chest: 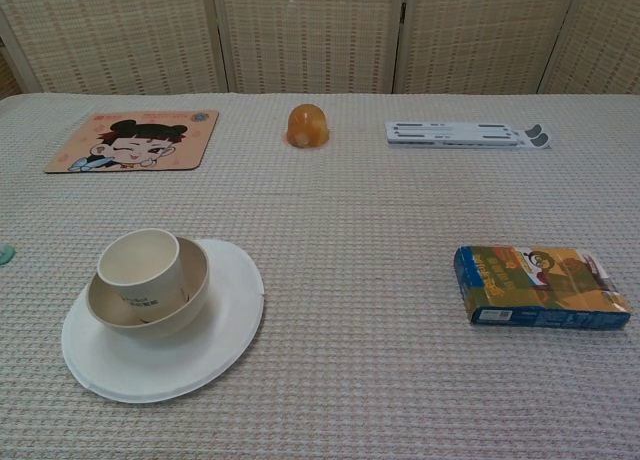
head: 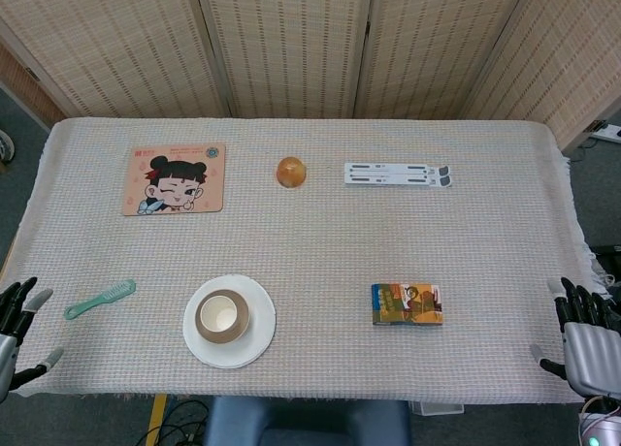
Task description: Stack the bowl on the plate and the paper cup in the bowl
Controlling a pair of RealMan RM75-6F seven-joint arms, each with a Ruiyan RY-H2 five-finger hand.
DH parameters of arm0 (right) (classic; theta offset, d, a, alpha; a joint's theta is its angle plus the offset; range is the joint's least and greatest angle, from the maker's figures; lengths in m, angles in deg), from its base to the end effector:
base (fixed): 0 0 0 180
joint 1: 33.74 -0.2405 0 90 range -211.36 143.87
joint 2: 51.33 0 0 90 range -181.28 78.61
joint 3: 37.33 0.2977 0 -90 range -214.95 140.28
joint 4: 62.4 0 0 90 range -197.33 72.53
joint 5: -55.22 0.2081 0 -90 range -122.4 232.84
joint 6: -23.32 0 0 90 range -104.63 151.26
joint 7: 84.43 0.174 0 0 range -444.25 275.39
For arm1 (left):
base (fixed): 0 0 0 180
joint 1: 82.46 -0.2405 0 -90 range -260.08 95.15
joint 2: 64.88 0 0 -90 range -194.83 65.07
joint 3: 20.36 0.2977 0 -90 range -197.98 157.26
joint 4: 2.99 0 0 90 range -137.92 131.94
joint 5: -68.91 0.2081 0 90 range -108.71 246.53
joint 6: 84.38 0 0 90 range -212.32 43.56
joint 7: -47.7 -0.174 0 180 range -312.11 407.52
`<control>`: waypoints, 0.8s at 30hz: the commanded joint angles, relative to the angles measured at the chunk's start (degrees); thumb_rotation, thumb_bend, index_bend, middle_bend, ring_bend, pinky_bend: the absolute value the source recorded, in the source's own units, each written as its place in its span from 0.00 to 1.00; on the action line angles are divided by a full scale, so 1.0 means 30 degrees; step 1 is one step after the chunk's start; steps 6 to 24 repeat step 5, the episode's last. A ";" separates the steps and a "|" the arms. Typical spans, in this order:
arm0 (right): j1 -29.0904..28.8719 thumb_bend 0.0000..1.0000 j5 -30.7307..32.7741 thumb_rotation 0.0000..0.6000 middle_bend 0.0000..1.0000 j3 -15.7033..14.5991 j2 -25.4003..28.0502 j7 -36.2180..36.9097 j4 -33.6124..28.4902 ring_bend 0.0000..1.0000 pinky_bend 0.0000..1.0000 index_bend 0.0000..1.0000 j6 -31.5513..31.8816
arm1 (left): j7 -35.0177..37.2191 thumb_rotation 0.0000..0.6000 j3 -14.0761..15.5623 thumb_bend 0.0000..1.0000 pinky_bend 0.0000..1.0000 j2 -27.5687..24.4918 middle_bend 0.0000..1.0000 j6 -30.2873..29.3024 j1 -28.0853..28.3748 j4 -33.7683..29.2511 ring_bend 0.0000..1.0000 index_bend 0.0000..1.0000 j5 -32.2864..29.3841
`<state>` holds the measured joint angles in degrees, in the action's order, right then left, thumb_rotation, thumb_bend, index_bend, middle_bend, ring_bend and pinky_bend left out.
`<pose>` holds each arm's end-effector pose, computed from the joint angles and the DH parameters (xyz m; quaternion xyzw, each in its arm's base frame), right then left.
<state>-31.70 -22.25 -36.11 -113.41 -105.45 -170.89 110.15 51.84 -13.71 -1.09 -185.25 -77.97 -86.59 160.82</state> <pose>-0.3402 -0.1622 0.1745 0.5636 -0.4274 0.2743 0.6515 -0.3522 0.1775 0.2046 -0.6211 -0.3084 -0.4173 0.5873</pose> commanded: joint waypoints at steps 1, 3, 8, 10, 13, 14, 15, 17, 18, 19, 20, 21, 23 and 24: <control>-0.0040 0.22 0.0100 1.00 0.00 0.0066 -0.0109 -0.0158 0.0006 0.00 0.00 0.00 -0.0013 | 0.0105 1.00 -0.0299 0.20 0.16 0.0189 0.07 -0.0089 -0.0229 0.0131 0.00 0.15 0.0187; -0.0057 0.22 0.0114 1.00 0.00 0.0054 -0.0054 -0.0097 0.0023 0.00 0.00 0.00 -0.0087 | 0.0122 1.00 -0.0307 0.20 0.16 0.0283 0.07 0.0143 -0.0251 0.0143 0.00 0.15 0.0339; -0.0021 0.22 0.0022 1.00 0.00 -0.0003 0.0064 0.0040 0.0042 0.00 0.00 0.00 -0.0085 | -0.0035 1.00 -0.0368 0.20 0.16 0.0419 0.07 0.0298 -0.0238 0.0179 0.00 0.15 0.0537; -0.0021 0.22 0.0022 1.00 0.00 -0.0003 0.0064 0.0040 0.0042 0.00 0.00 0.00 -0.0085 | -0.0035 1.00 -0.0368 0.20 0.16 0.0419 0.07 0.0298 -0.0238 0.0179 0.00 0.15 0.0537; -0.0021 0.22 0.0022 1.00 0.00 -0.0003 0.0064 0.0040 0.0042 0.00 0.00 0.00 -0.0085 | -0.0035 1.00 -0.0368 0.20 0.16 0.0419 0.07 0.0298 -0.0238 0.0179 0.00 0.15 0.0537; -0.0021 0.22 0.0022 1.00 0.00 -0.0003 0.0064 0.0040 0.0042 0.00 0.00 0.00 -0.0085 | -0.0035 1.00 -0.0368 0.20 0.16 0.0419 0.07 0.0298 -0.0238 0.0179 0.00 0.15 0.0537; -0.0021 0.22 0.0022 1.00 0.00 -0.0003 0.0064 0.0040 0.0042 0.00 0.00 0.00 -0.0085 | -0.0035 1.00 -0.0368 0.20 0.16 0.0419 0.07 0.0298 -0.0238 0.0179 0.00 0.15 0.0537; -0.0021 0.22 0.0022 1.00 0.00 -0.0003 0.0064 0.0040 0.0042 0.00 0.00 0.00 -0.0085 | -0.0035 1.00 -0.0368 0.20 0.16 0.0419 0.07 0.0298 -0.0238 0.0179 0.00 0.15 0.0537; -0.0021 0.22 0.0022 1.00 0.00 -0.0003 0.0064 0.0040 0.0042 0.00 0.00 0.00 -0.0085 | -0.0035 1.00 -0.0368 0.20 0.16 0.0419 0.07 0.0298 -0.0238 0.0179 0.00 0.15 0.0537; -0.0021 0.22 0.0022 1.00 0.00 -0.0003 0.0064 0.0040 0.0042 0.00 0.00 0.00 -0.0085 | -0.0035 1.00 -0.0368 0.20 0.16 0.0419 0.07 0.0298 -0.0238 0.0179 0.00 0.15 0.0537; -0.0021 0.22 0.0022 1.00 0.00 -0.0003 0.0064 0.0040 0.0042 0.00 0.00 0.00 -0.0085 | -0.0035 1.00 -0.0368 0.20 0.16 0.0419 0.07 0.0298 -0.0238 0.0179 0.00 0.15 0.0537; -0.0021 0.22 0.0022 1.00 0.00 -0.0003 0.0064 0.0040 0.0042 0.00 0.00 0.00 -0.0085 | -0.0035 1.00 -0.0368 0.20 0.16 0.0419 0.07 0.0298 -0.0238 0.0179 0.00 0.15 0.0537; -0.0021 0.22 0.0022 1.00 0.00 -0.0003 0.0064 0.0040 0.0042 0.00 0.00 0.00 -0.0085 | -0.0035 1.00 -0.0368 0.20 0.16 0.0419 0.07 0.0298 -0.0238 0.0179 0.00 0.15 0.0537; -0.0021 0.22 0.0022 1.00 0.00 -0.0003 0.0064 0.0040 0.0042 0.00 0.00 0.00 -0.0085 | -0.0035 1.00 -0.0368 0.20 0.16 0.0419 0.07 0.0298 -0.0238 0.0179 0.00 0.15 0.0537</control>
